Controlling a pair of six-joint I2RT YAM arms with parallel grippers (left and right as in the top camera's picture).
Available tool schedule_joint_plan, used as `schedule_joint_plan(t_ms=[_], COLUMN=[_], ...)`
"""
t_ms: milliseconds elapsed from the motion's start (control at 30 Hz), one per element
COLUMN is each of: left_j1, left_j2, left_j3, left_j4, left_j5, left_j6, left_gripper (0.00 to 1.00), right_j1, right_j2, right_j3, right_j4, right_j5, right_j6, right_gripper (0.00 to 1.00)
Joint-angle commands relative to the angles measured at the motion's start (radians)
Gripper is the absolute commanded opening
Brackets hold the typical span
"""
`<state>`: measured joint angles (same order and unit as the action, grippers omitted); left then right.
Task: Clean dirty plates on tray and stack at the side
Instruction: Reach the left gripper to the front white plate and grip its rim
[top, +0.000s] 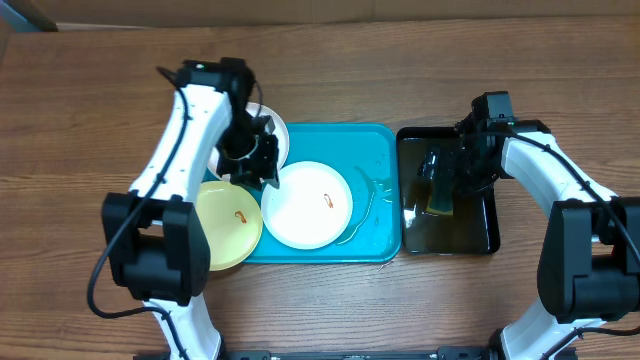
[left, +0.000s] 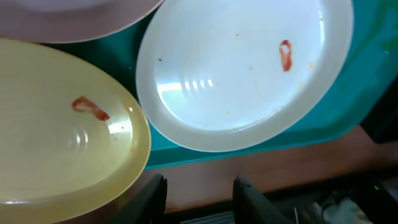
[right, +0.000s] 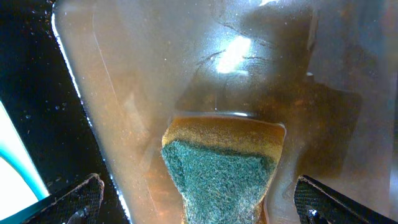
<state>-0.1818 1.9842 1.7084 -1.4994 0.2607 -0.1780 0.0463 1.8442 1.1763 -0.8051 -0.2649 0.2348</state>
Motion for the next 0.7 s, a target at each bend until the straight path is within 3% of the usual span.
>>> schedule_joint_plan(t_ms=[0,100,200,233,400,467,667], left_j1=[-0.054,-0.080,-0.087,-0.089,-0.087,-0.087,-0.096], left_j2=[-0.005,-0.005,-0.005,-0.005,-0.005,-0.005,-0.004], left_j3=[0.007,-0.012,-0.056,-0.074,-0.182,-0.201,-0.208], left_j4=[0.001,0.014,0.038,0.049,0.151,0.182,0.248], left_j5=[-0.224,-0.295,-0.293,-0.294,-0.286,-0.287,-0.287], left_j6=[-0.111,-0.169,-0.169,-0.169,-0.164,-0.153,-0.129], left_gripper=[0.41,0.53,0.21,0.17,0.15,0.22,0.23], right_j1=[-0.001,-0.001,-0.001,-0.001,-0.001,-0.001,-0.001], right_j2=[-0.003,-0.003,-0.003,-0.003,-0.003,-0.003,-0.003], right_j3=[0.017,0.017,0.017,0.017,0.017,0.017,0.017], right_j4=[0.002,0.002,0.002,0.002,0.002,0.002,0.002], right_j5=[0.002,0.002,0.002,0.002,0.002,0.002,0.002], right_j6=[-0.002,-0.002,-0.002,-0.002,-0.002,-0.002,-0.002], right_gripper=[1.00,1.00,1.00,1.00,1.00,1.00,1.00])
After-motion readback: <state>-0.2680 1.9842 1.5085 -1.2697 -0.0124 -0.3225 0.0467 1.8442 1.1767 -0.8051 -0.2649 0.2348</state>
